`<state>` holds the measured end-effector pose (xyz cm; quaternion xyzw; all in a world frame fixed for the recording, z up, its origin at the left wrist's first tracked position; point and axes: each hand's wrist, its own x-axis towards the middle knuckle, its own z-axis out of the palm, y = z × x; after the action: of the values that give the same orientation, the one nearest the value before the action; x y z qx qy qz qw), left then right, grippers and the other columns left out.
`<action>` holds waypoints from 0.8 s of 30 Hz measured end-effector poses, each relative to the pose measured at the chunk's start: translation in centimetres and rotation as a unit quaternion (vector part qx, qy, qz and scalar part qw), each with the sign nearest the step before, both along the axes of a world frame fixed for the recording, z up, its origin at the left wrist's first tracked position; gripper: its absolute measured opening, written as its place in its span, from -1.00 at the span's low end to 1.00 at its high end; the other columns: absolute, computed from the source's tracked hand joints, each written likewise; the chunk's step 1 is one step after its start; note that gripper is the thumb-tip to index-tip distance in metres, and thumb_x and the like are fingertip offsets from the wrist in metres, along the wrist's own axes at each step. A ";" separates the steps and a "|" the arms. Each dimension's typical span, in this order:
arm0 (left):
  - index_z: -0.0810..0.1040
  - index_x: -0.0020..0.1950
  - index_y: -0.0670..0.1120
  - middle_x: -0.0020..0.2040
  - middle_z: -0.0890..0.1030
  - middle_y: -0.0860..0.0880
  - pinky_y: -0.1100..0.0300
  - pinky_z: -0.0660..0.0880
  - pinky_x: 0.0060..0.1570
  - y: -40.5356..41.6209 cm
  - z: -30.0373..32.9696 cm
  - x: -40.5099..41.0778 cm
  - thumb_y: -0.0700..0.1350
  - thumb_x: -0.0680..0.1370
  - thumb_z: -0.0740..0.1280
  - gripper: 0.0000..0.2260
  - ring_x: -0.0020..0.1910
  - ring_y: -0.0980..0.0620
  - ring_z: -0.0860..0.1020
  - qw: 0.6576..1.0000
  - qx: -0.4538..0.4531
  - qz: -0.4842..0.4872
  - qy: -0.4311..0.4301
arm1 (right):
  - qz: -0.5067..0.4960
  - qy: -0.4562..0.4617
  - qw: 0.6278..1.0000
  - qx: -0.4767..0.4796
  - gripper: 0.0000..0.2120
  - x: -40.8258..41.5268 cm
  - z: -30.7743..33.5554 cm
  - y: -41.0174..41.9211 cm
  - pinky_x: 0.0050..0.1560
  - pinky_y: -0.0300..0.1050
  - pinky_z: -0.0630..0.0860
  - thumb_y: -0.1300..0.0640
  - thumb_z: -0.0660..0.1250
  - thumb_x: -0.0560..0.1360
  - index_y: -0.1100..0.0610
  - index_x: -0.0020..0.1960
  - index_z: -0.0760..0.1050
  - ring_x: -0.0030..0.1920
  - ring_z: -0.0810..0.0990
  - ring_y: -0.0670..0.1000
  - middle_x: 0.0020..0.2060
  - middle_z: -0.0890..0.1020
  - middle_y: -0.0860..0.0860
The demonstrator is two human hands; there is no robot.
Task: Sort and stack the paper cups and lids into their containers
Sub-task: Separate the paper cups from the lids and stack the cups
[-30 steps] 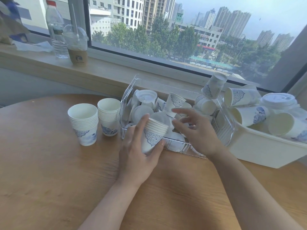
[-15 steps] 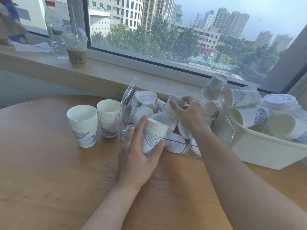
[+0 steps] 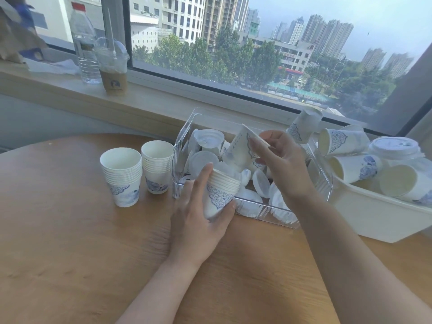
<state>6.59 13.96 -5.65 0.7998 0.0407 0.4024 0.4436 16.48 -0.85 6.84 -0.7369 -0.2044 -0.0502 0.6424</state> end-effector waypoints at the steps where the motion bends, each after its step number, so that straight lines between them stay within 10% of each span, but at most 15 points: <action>1: 0.30 0.63 0.13 0.24 0.53 0.08 -0.04 0.56 0.20 0.0 0.1 -0.1 0.27 0.53 0.41 -0.29 0.23 0.12 0.49 1.000 0.003 0.000 0.000 | 0.016 0.000 1.000 -0.004 -0.69 -0.6 0.1 -0.1 -0.06 -0.26 0.62 0.10 0.51 0.56 0.24 0.21 0.55 -0.08 0.70 -0.13 -0.04 0.74 -0.02; 24: 0.33 0.65 0.08 0.20 0.56 0.09 0.12 0.56 0.13 -0.4 0.4 -0.1 0.25 0.51 0.44 -0.25 0.17 0.09 0.56 1.000 0.029 0.005 0.000 | 0.078 -0.005 0.979 -0.190 -0.60 -3.0 -3.6 -0.9 0.25 0.00 0.61 -0.15 0.46 0.55 -0.09 0.34 0.53 0.16 0.67 -0.10 0.21 0.68 -0.14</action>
<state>6.44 13.60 -5.21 0.8124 0.0333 0.4054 0.4179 13.50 -1.73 3.28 -0.8271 -0.2705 0.0359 0.4914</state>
